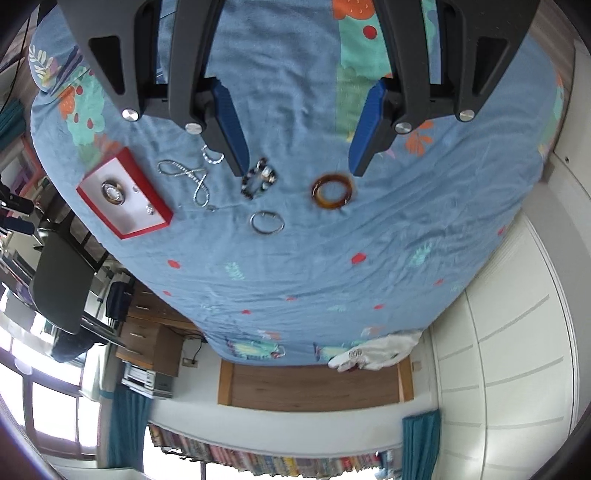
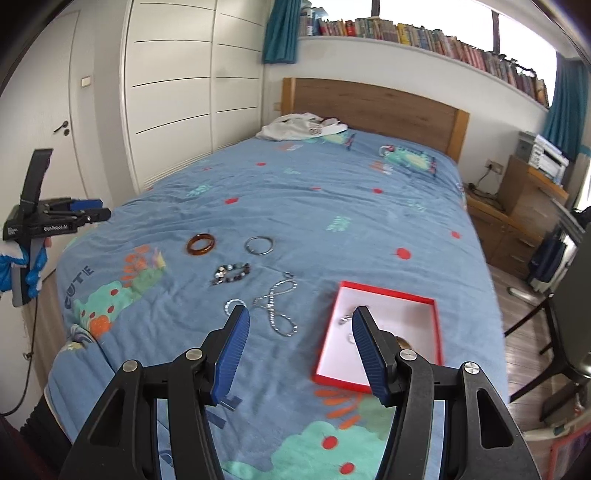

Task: Organize jewelry
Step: 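Withdraw both grippers from the box toward the remaining jewelry, then grasp the second twisted silver hoop with the left gripper while the right gripper grasps the silver chain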

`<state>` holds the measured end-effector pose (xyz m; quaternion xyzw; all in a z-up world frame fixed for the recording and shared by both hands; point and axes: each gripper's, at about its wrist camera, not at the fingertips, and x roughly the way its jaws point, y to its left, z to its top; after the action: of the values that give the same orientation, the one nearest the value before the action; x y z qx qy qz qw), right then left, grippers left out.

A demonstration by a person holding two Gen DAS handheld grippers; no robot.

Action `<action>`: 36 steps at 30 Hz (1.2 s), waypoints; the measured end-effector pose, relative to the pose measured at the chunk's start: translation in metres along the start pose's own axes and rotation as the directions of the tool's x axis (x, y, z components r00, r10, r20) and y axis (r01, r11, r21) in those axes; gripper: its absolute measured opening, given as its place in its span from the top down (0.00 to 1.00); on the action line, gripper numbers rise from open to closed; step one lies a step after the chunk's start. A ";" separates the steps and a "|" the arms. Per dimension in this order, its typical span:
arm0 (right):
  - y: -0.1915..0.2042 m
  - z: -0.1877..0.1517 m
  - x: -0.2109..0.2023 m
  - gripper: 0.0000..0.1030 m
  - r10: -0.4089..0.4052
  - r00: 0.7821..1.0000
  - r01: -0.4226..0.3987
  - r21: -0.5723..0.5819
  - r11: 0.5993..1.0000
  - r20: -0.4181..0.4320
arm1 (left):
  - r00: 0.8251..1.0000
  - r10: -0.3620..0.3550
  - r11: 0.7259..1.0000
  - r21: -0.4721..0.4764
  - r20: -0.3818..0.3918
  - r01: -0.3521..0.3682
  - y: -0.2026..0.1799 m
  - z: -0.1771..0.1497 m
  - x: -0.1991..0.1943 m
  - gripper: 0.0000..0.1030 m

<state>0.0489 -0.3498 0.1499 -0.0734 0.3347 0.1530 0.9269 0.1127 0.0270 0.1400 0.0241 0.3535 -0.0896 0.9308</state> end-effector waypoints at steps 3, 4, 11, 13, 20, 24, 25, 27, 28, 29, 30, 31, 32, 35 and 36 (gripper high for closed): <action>0.003 -0.003 0.021 0.44 0.020 1.000 -0.020 0.001 1.000 -0.020 | 1.000 -0.010 1.000 -0.018 -0.022 0.009 0.001 -0.010 0.020 0.47; 0.004 -0.005 0.027 0.44 0.026 0.999 -0.026 0.002 1.000 -0.026 | 0.999 -0.019 1.000 -0.024 -0.029 0.018 0.000 -0.013 0.026 0.47; 0.003 -0.016 0.083 0.45 0.092 0.991 -0.089 0.034 0.995 -0.096 | 0.988 -0.099 0.995 -0.004 -0.122 0.099 -0.037 -0.033 0.083 0.47; 0.003 -0.020 0.100 0.45 0.108 0.987 -0.103 0.041 0.994 -0.120 | 0.981 -0.119 0.993 0.001 -0.150 0.121 -0.047 -0.037 0.100 0.47; 0.004 -0.024 0.148 0.45 0.159 0.970 -0.153 0.047 0.987 -0.184 | 0.955 -0.184 0.980 0.025 -0.234 0.195 -0.080 -0.046 0.154 0.47; 0.006 -0.023 0.179 0.45 0.182 0.957 -0.178 0.037 0.983 -0.226 | 0.938 -0.203 0.974 0.041 -0.282 0.223 -0.095 -0.048 0.185 0.47; 0.007 -0.023 0.185 0.45 0.185 0.955 -0.182 0.035 0.983 -0.234 | 0.935 -0.206 0.973 0.044 -0.288 0.227 -0.097 -0.048 0.190 0.47; 0.007 -0.022 0.202 0.45 0.198 0.946 -0.195 0.037 0.980 -0.255 | 0.926 -0.218 0.968 0.050 -0.308 0.244 -0.103 -0.047 0.204 0.47; 0.007 -0.023 0.208 0.45 0.200 0.943 -0.198 0.035 0.980 -0.264 | 0.922 -0.223 0.966 0.055 -0.316 0.253 -0.105 -0.047 0.209 0.47; 0.007 -0.023 0.215 0.45 0.203 0.940 -0.201 0.035 0.979 -0.273 | 0.918 -0.228 0.963 0.067 -0.325 0.262 -0.109 -0.046 0.215 0.47; 0.007 -0.024 0.222 0.45 0.205 0.937 -0.204 0.034 0.978 -0.282 | 0.914 -0.231 0.960 0.075 -0.333 0.270 -0.113 -0.046 0.220 0.47; 0.007 -0.025 0.229 0.45 0.207 0.934 -0.206 0.034 0.978 -0.293 | 0.910 -0.235 0.957 0.083 -0.341 0.278 -0.116 -0.045 0.225 0.47; 0.005 -0.026 0.234 0.45 0.208 0.930 -0.208 0.035 0.978 -0.302 | 0.907 -0.236 0.955 0.088 -0.348 0.283 -0.118 -0.045 0.229 0.47; 0.002 -0.028 0.250 0.45 0.210 0.922 -0.210 0.036 0.977 -0.327 | 0.895 -0.236 0.947 0.116 -0.379 0.299 -0.126 -0.047 0.244 0.47; 0.002 -0.028 0.255 0.45 0.211 0.919 -0.211 0.037 0.977 -0.333 | 0.893 -0.230 0.945 0.129 -0.388 0.299 -0.129 -0.048 0.250 0.47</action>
<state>0.2169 -0.2954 -0.0355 -0.0616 0.4932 0.2370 0.8347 0.2407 -0.1317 -0.0593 0.0783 0.5117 -0.2421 0.8206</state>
